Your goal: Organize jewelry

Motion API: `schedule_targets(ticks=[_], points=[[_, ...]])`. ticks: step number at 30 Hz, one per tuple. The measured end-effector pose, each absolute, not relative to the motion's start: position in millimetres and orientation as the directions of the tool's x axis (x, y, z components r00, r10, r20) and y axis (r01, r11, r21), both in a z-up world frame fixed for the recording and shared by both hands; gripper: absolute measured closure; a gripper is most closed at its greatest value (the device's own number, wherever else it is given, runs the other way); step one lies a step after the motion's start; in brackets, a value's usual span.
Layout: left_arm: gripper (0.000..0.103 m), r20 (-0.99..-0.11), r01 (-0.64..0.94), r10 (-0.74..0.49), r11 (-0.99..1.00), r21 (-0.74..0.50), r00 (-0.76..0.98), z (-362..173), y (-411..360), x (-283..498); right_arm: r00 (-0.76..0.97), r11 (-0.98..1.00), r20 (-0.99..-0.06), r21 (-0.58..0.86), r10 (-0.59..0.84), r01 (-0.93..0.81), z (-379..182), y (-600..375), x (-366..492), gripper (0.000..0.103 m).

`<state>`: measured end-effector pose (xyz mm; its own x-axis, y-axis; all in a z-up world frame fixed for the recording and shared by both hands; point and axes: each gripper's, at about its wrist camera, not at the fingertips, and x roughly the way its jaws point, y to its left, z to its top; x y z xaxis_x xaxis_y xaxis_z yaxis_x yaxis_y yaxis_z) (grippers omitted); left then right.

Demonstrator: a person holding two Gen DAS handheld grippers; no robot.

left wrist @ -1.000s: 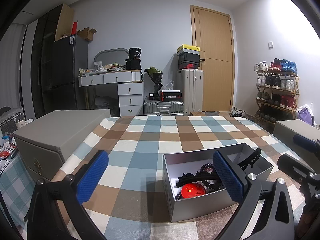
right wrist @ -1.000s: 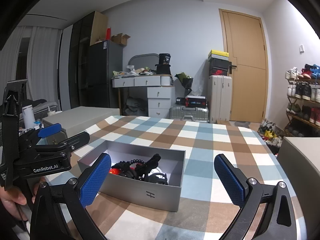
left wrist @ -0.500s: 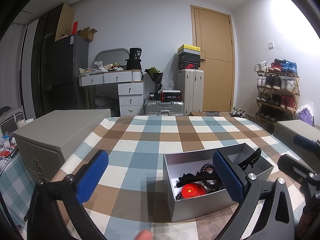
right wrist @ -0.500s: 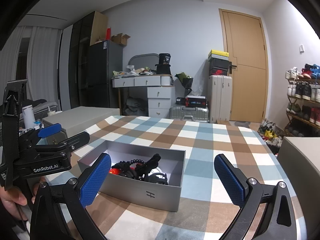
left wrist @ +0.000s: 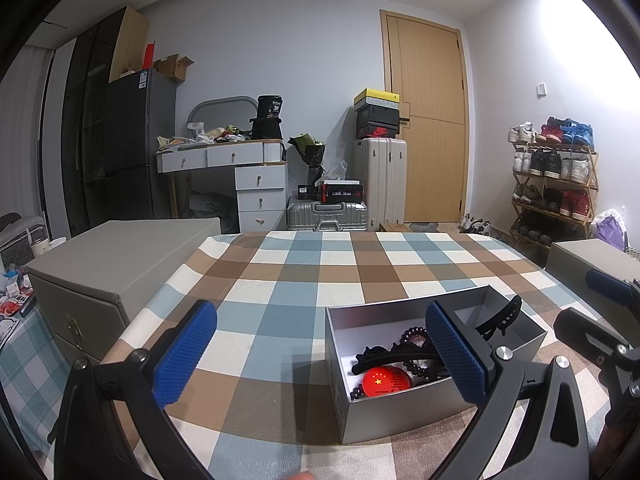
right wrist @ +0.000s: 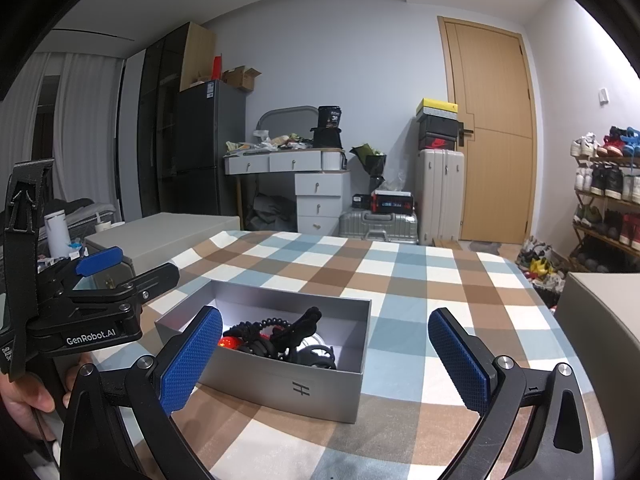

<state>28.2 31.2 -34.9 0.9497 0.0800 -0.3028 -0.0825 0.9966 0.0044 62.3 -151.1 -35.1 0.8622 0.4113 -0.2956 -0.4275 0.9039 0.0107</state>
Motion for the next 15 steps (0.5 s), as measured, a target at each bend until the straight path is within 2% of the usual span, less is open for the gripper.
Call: schedule_targets(ticks=[15], points=[[0.001,-0.309,-0.078,0.077,0.997,0.008,0.948,-34.3,27.6,29.0,0.863,0.904,-0.294,0.01,0.411,-0.427,-34.7,-150.3,60.9,0.0]])
